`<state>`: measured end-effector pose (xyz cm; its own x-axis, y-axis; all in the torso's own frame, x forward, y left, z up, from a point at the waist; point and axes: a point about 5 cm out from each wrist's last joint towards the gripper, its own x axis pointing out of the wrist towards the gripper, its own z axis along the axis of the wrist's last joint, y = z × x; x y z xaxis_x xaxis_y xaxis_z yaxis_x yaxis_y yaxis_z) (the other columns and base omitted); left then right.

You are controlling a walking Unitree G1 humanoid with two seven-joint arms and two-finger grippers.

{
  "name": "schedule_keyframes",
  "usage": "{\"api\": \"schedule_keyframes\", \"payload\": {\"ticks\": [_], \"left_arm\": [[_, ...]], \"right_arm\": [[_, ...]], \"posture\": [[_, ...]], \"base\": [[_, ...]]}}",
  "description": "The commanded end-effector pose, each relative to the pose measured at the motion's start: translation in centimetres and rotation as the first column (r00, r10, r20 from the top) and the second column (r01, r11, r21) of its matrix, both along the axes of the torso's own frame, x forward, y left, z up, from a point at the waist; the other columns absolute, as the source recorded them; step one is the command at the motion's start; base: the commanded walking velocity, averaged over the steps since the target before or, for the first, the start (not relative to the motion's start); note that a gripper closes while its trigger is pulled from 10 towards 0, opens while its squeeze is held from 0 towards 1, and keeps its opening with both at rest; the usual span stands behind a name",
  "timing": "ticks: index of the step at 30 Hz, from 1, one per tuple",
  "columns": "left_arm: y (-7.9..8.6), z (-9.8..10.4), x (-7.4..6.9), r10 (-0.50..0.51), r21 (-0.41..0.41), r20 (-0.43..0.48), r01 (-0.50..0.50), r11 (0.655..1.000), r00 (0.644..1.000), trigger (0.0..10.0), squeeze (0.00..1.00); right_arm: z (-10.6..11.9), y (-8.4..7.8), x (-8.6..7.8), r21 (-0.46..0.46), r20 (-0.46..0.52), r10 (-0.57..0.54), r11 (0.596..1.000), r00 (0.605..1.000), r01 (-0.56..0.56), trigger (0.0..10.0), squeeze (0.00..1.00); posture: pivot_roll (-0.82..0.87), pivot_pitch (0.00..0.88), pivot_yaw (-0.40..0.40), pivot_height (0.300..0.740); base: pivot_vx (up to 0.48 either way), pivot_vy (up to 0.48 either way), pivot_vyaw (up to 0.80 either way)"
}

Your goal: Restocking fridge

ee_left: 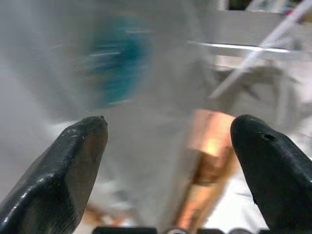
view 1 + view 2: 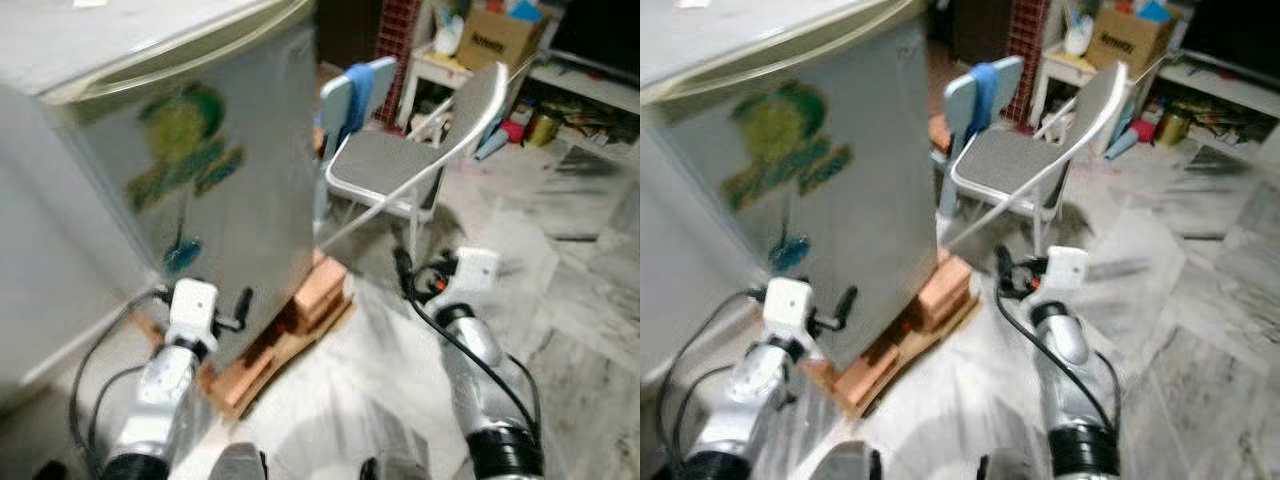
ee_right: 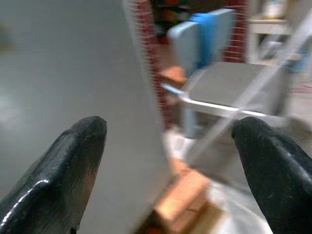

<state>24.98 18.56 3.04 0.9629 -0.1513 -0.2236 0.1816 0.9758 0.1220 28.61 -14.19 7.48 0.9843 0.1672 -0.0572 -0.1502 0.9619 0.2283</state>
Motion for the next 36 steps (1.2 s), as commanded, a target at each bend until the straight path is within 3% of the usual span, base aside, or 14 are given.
{"api": "schedule_keyframes", "payload": {"ticks": [1,8,15,27,36], "left_arm": [[-0.6,0.0,-0.2,-0.021,0.0,0.005,0.021,1.0,1.0,10.0,0.0],[-0.2,0.5,-0.3,-0.022,0.005,0.023,0.022,1.0,0.999,10.0,0.0],[0.7,0.9,-0.4,-0.013,0.033,0.047,0.012,0.999,0.999,10.0,0.0],[0.7,1.0,-0.4,-0.011,0.011,0.048,0.011,1.0,0.999,10.0,0.0],[0.4,1.0,-0.1,-0.014,-0.002,0.058,0.014,1.0,0.998,10.0,0.0]], "right_arm": [[-0.1,-1.0,0.0,-0.02,-0.004,-0.031,0.999,1.0,0.031,10.0,0.0],[0.1,-0.9,0.1,-0.029,0.002,-0.027,0.999,1.0,0.027,10.0,0.0],[0.2,-1.0,0.3,-0.039,0.005,-0.033,0.999,0.999,0.033,10.0,0.0],[-0.1,-1.1,0.2,-0.045,-0.008,-0.047,0.998,0.999,0.046,10.0,0.0],[-0.4,-1.3,0.0,-0.057,-0.018,-0.057,0.997,0.998,0.056,10.0,0.0]], "posture": [[0.03,0.034,0.003,0.74],[0.05,0.054,0.007,0.74],[0.06,0.067,0.008,0.74],[0.06,0.069,0.006,0.74],[0.05,0.061,0.001,0.74]], "base": [[-0.326,0.352,0.0],[-0.309,0.328,0.0],[0.0,0.0,0.0],[0.0,0.0,0.0],[0.0,0.199,-0.75]]}}
